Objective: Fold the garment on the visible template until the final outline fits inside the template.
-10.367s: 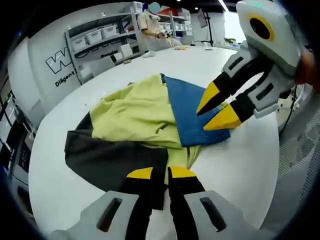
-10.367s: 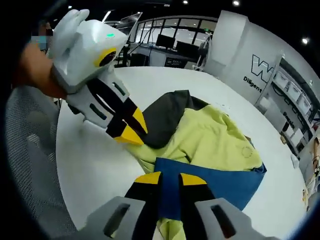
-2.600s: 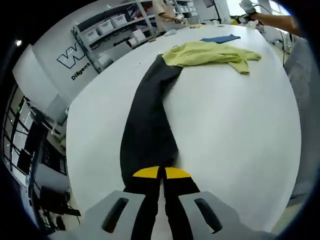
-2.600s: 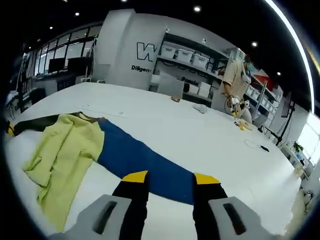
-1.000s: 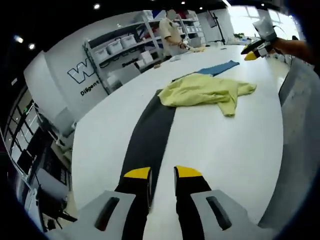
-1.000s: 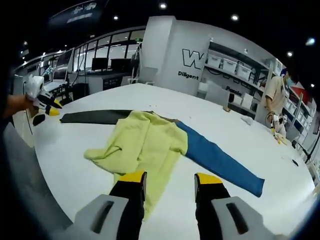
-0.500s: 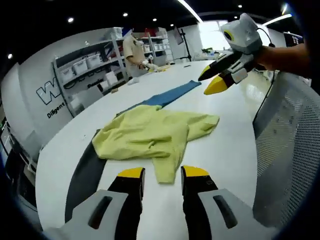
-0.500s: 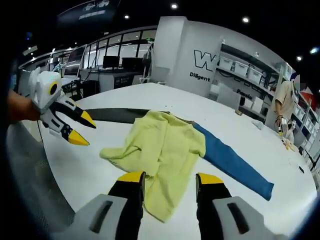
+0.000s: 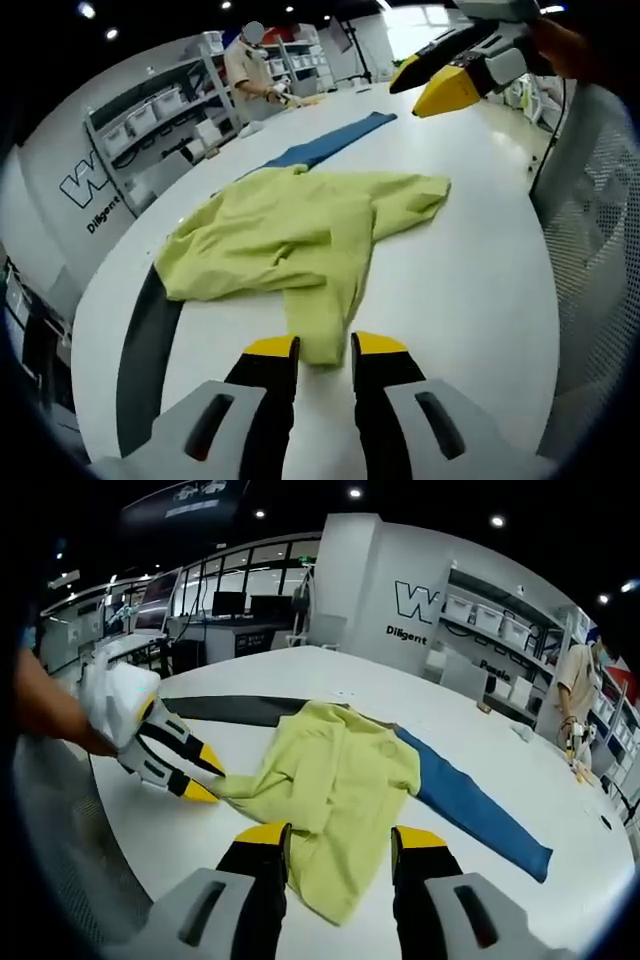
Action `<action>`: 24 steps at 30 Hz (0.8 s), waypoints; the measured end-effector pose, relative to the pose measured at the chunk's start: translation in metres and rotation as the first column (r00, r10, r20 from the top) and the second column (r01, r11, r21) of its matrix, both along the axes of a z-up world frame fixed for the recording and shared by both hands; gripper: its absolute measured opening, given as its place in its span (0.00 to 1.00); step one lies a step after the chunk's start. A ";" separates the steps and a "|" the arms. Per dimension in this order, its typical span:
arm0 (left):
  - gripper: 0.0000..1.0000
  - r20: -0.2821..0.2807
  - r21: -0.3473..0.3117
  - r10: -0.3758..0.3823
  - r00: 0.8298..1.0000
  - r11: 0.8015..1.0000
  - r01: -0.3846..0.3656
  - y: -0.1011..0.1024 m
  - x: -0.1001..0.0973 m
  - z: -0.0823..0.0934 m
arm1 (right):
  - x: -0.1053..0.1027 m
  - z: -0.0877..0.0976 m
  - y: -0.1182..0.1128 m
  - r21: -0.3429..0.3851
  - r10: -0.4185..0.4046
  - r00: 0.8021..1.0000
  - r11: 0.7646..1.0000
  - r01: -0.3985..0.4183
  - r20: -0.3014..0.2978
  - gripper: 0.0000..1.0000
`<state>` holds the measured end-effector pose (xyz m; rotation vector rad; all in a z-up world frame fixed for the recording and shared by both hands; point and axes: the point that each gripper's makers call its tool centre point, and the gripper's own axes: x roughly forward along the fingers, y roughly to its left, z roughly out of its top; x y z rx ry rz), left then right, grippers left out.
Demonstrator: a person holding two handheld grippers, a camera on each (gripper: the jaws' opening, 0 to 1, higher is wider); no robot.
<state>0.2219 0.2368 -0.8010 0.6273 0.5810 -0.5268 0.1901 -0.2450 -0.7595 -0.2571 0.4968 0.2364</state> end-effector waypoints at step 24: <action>0.00 -0.044 -0.089 -0.374 0.926 0.925 0.369 -0.277 -0.022 -0.053 | -0.019 -0.007 0.056 0.004 0.132 0.991 0.991 -0.132 -0.020 0.25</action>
